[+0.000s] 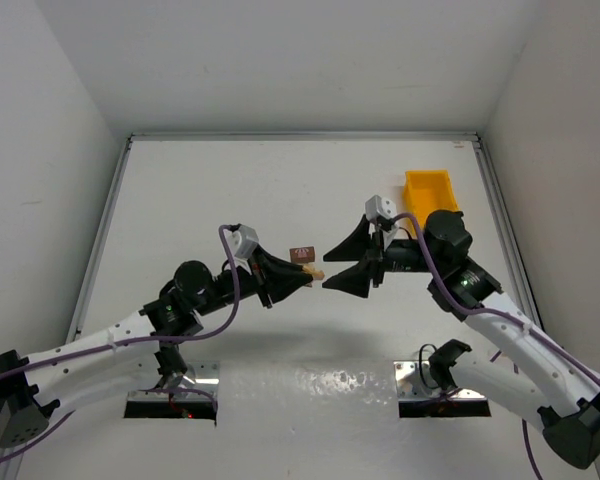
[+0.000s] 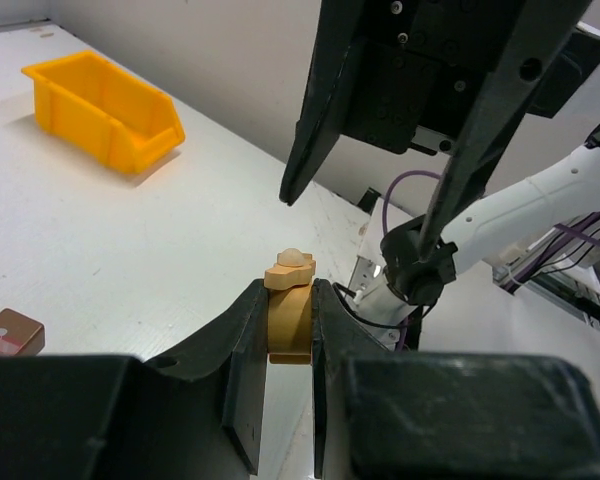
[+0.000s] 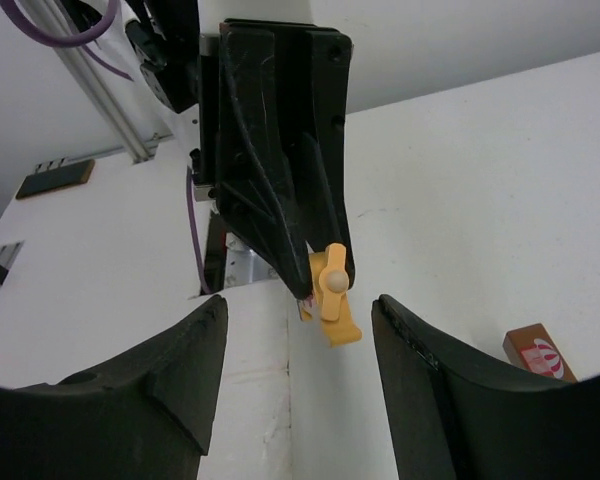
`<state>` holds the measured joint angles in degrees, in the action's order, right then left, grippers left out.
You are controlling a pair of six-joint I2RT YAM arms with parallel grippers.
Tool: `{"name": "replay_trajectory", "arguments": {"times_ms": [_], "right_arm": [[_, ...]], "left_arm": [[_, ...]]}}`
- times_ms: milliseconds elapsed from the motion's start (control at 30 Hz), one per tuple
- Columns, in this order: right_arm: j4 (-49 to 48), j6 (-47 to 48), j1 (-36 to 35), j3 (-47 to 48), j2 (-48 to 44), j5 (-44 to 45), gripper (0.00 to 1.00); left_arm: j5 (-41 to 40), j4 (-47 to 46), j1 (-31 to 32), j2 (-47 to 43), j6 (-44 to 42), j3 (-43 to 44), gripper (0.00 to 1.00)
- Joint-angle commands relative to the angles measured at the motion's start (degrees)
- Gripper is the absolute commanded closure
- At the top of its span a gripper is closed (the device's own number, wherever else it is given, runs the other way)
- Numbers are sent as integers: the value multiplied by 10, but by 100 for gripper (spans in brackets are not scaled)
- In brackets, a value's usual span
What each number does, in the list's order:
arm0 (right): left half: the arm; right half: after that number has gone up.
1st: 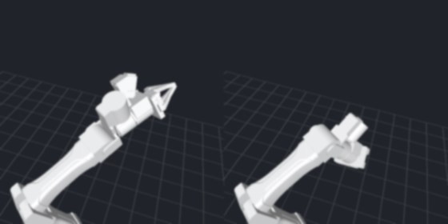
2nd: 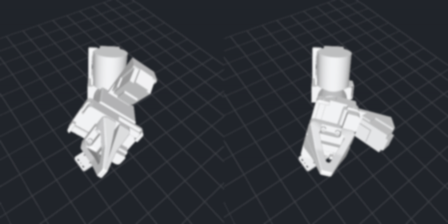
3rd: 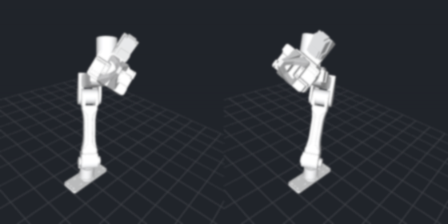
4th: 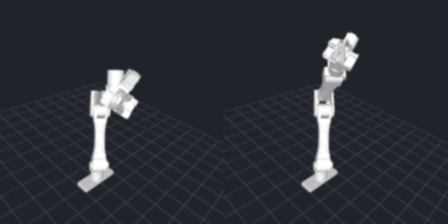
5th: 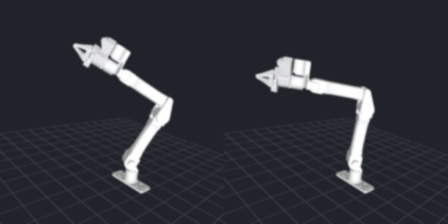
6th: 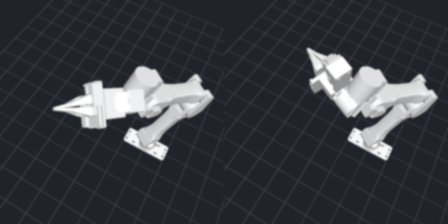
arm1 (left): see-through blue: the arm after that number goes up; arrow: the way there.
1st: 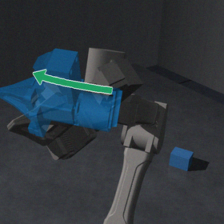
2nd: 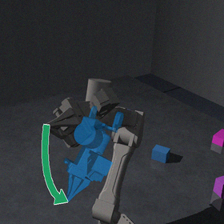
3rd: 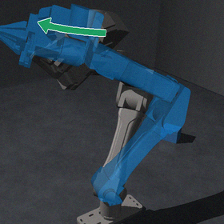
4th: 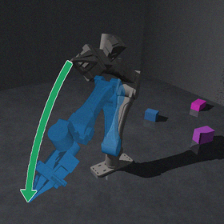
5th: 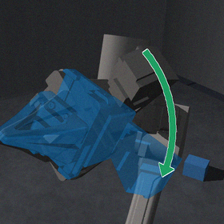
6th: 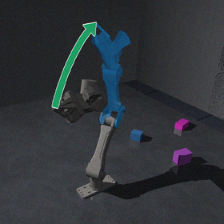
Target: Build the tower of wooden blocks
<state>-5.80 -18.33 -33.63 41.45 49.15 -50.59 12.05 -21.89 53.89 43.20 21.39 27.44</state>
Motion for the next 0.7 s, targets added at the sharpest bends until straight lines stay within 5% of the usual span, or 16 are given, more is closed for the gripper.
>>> {"name": "replay_trajectory", "arguments": {"times_ms": [0,400,667], "right_arm": [[-3,20,-2,4,7,-4,41],[-40,-11,-2,1,55,-41,38],[-53,-20,-2,-3,56,-43,54]], "left_arm": [[4,-40,-6,0,7,27,100],[46,-83,-6,10,16,23,100],[48,-84,-6,16,20,22,100]]}}
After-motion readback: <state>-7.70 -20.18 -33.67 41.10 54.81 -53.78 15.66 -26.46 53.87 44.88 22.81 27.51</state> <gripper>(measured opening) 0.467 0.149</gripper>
